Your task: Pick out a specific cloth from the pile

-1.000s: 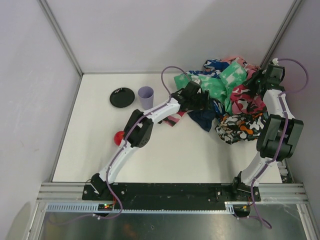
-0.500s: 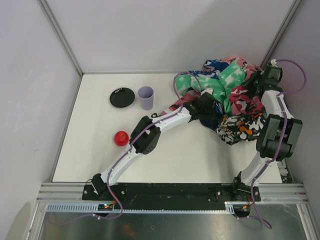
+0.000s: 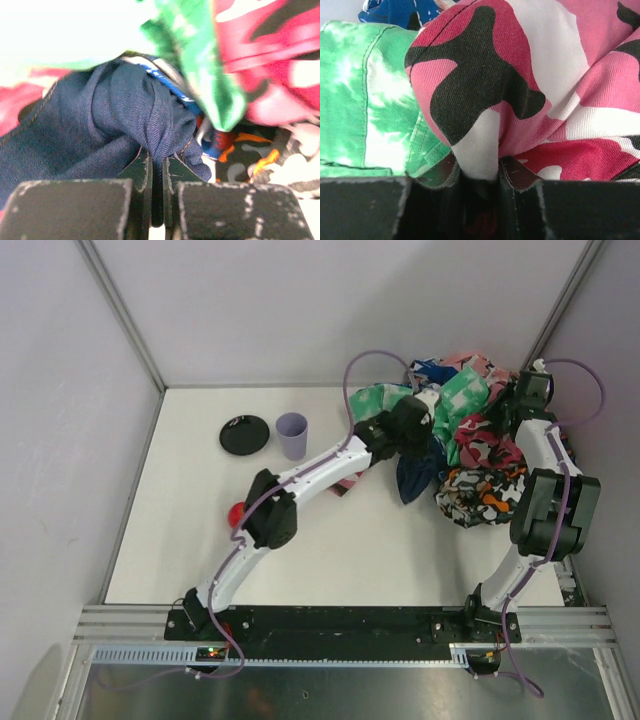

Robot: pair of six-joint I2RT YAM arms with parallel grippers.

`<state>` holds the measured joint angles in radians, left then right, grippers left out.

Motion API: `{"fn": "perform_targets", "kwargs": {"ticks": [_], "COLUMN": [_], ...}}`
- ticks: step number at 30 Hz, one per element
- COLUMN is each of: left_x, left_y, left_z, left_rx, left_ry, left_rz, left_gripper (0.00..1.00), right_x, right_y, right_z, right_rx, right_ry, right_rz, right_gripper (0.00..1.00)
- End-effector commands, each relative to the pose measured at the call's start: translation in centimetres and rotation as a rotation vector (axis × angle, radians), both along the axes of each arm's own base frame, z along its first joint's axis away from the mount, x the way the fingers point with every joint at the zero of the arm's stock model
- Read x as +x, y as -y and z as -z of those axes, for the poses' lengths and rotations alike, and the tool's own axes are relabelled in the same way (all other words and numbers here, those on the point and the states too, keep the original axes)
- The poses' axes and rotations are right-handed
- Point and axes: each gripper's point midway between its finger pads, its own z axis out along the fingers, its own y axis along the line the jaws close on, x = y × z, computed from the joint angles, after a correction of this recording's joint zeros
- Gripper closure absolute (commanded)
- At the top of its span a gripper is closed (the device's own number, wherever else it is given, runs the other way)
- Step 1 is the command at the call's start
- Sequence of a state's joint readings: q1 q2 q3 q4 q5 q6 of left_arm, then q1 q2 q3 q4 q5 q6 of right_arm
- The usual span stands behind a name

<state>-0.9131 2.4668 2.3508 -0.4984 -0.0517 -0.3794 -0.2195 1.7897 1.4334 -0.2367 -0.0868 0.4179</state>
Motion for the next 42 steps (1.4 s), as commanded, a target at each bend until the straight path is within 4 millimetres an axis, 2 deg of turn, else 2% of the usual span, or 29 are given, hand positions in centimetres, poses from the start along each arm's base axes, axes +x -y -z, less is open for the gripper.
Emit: {"fn": "perform_targets", "kwargs": {"ticks": [1, 3, 5, 7, 9, 14, 17, 21, 26, 31, 34, 38, 42], "left_x": [-7.5, -11.1, -14.8, -17.7, -20.0, -24.2, -26.2, -27.5, -27.9, -25.8, -24.1, -21.4, -20.2], "left_y": [-6.5, -9.6, -12.8, -15.8, -18.5, -24.6, -27.1, -30.0, -31.0, -30.6, -30.6, -29.9, -27.6], "left_z": [-37.9, -43.9, -48.7, -52.2, -54.9, -59.9, -61.5, -63.1, -62.9, -61.1, -59.2, -55.4, -49.6], "left_rx": [-0.51, -0.607, -0.688, -0.752, -0.8, -0.897, -0.934, -0.969, -0.959, -0.884, -0.821, -0.731, -0.649], "left_ry": [0.516, 0.595, 0.668, 0.729, 0.782, 0.915, 0.964, 1.02, 1.03, 1.009, 0.986, 0.912, 0.796], "left_rz": [0.189, 0.237, 0.287, 0.31, 0.317, 0.287, 0.289, 0.238, 0.221, 0.15, 0.079, -0.009, 0.024], "left_gripper": [0.99, 0.99, 0.99, 0.99, 0.99, 0.99, 0.99, 0.99, 0.99, 0.99, 0.99, 0.99, 0.99], "right_x": [-4.1, -4.2, -4.3, -4.3, -4.4, -4.8, -5.1, -5.2, -5.1, -5.0, -5.2, -5.4, -5.9], "right_y": [-0.2, 0.3, 0.7, 1.1, 1.7, 3.2, 3.8, 4.3, 4.1, 3.5, 3.0, 2.2, 1.2], "right_z": [6.0, 6.6, 7.2, 7.7, 8.0, 8.6, 8.7, 8.6, 8.4, 7.2, 5.5, 1.6, -2.2], "right_rx": [-0.025, -0.039, -0.047, -0.052, -0.053, -0.042, -0.036, -0.038, -0.022, -0.028, -0.042, -0.07, -0.091], "right_ry": [-0.256, -0.275, -0.29, -0.3, -0.308, -0.326, -0.33, -0.327, -0.319, -0.298, -0.268, -0.19, -0.11], "right_rz": [0.037, 0.062, 0.077, 0.091, 0.109, 0.153, 0.167, 0.179, 0.164, 0.135, 0.123, 0.115, 0.112], "right_gripper": [1.0, 1.0, 1.0, 1.0, 1.0, 0.99, 0.99, 0.98, 0.97, 0.92, 0.84, 0.65, 0.36]}}
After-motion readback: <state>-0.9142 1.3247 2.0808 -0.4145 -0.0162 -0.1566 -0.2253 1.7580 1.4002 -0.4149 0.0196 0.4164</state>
